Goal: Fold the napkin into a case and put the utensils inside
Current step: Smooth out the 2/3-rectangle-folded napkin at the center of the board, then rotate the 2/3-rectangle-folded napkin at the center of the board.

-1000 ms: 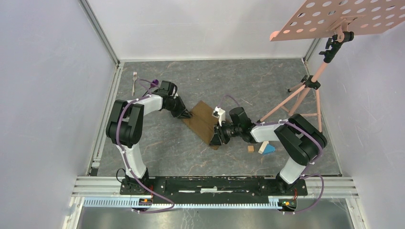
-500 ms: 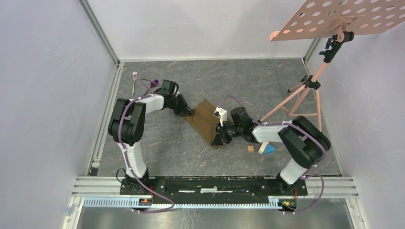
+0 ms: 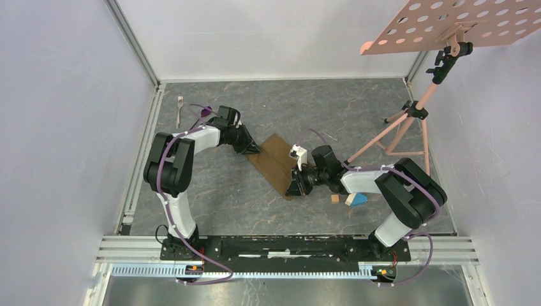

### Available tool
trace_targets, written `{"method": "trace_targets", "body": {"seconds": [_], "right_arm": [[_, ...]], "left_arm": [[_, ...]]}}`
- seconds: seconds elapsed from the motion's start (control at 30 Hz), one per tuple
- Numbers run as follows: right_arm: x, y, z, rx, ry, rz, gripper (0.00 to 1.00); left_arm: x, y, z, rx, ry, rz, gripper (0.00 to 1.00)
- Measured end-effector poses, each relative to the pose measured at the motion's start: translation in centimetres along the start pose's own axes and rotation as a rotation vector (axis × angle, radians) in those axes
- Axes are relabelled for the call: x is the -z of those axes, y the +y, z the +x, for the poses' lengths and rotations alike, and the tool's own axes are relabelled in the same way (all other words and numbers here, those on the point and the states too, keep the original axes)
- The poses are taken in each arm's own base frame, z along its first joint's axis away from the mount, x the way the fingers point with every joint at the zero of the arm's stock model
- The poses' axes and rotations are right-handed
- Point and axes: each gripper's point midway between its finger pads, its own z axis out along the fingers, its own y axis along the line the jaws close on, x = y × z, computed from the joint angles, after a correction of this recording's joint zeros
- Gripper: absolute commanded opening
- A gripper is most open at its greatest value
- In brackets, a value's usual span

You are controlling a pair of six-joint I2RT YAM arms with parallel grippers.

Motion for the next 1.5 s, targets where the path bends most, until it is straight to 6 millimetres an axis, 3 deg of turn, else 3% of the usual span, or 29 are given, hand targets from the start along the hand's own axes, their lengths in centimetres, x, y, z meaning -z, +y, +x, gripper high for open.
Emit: {"method": "trace_targets", "body": {"seconds": [0.33, 0.53, 0.73, 0.87, 0.97, 1.07, 1.13, 1.23, 1.3, 1.4, 1.5], "right_arm": [[0.0, -0.6, -0.6, 0.002, -0.014, 0.025, 0.15], [-0.8, -1.5, -0.3, 0.006, -0.021, 0.04, 0.13], [-1.1, -1.0, -0.5, 0.002, -0.056, 0.029, 0.13], [-0.9, -0.7, -0.6, -0.027, -0.048, 0.033, 0.24], [-0.1, -0.3, -1.8, -0.046, -0.048, 0.037, 0.46], [1.9, -1.2, -4.8, -0.052, -0.101, 0.088, 0.74], [3.9, -2.9, -7.0, -0.051, -0.153, 0.175, 0.81], [6.7, -5.9, -9.4, -0.055, -0.204, 0.316, 0.78], [7.3, -7.5, -9.6, -0.078, -0.198, 0.367, 0.72], [7.0, -9.7, -8.4, -0.118, -0.152, 0.429, 0.64], [6.5, -11.0, -6.3, -0.156, -0.094, 0.463, 0.51]], "left_arm": [[-0.2, -0.9, -0.9, -0.007, -0.025, 0.021, 0.19], [-2.2, -0.2, -1.8, 0.005, -0.018, -0.003, 0.19], [-2.7, -0.9, -2.5, 0.003, -0.016, 0.005, 0.22], [-2.4, -1.1, -2.6, -0.007, -0.011, -0.02, 0.35], [-1.9, -1.8, -2.6, -0.054, 0.0, -0.033, 0.62], [-0.8, -3.3, -2.4, -0.121, -0.001, -0.036, 0.76], [0.8, -4.5, -1.6, -0.167, -0.002, -0.03, 0.79], [4.3, -7.6, -0.3, -0.26, -0.025, 0.019, 0.85], [6.5, -9.6, 0.5, -0.309, -0.05, 0.06, 0.9], [8.9, -11.2, 2.7, -0.382, -0.07, 0.111, 0.92], [9.6, -10.4, 5.7, -0.42, -0.036, 0.107, 0.92]]}}
